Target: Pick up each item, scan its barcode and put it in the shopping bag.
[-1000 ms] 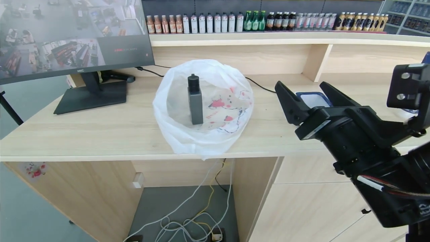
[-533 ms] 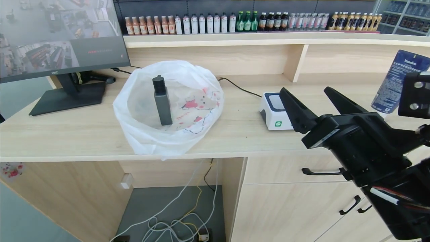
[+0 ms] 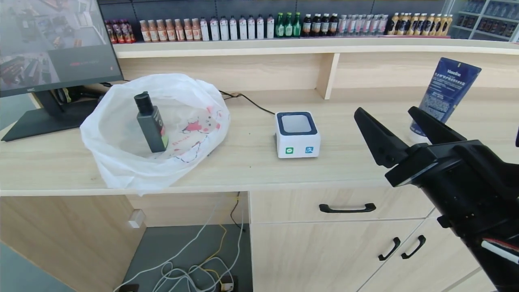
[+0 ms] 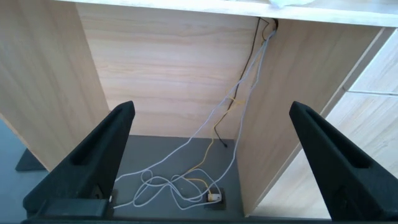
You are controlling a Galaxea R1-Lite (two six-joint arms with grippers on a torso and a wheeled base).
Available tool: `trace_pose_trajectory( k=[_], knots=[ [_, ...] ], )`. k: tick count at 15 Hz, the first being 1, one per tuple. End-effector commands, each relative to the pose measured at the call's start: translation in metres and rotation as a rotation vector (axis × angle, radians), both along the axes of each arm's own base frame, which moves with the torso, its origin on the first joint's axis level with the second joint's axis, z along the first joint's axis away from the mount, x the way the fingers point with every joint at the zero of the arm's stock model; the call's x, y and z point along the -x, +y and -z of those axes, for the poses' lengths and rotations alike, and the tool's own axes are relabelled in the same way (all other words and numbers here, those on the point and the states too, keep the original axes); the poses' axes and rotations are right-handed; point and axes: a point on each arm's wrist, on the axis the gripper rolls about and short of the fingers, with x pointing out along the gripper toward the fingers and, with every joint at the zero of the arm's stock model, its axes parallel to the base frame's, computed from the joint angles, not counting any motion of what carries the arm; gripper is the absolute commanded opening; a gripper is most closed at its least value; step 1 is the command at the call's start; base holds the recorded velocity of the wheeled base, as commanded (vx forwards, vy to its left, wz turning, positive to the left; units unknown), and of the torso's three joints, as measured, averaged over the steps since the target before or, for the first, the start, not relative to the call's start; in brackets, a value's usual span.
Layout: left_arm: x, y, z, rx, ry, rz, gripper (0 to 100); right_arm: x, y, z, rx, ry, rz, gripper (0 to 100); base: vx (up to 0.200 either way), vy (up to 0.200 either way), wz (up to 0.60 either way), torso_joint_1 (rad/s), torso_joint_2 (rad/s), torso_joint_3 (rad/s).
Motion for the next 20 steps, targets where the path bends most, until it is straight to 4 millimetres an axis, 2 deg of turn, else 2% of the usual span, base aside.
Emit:
trace_pose_trajectory(
  k=[1,13,20],
  knots=[
    [0.0,0.0,0.0,0.0,-0.001,-0.001,100,0.0002,-0.0001,0.0011,0.003,0.003,0.0,100,0.0,-0.2,0.0,0.007,0.0,-0.002],
    [0.0,0.0,0.0,-0.003,-0.001,-0.001,100,0.0023,-0.0028,0.0016,0.011,0.002,0.005,100,0.0,-0.2,0.0,0.0,0.0,0.004],
    [0.0,0.0,0.0,-0.007,-0.001,0.001,100,0.0049,-0.0055,0.0051,0.022,0.011,0.005,100,0.0,0.0,0.0,0.0,0.0,0.0]
  ],
)
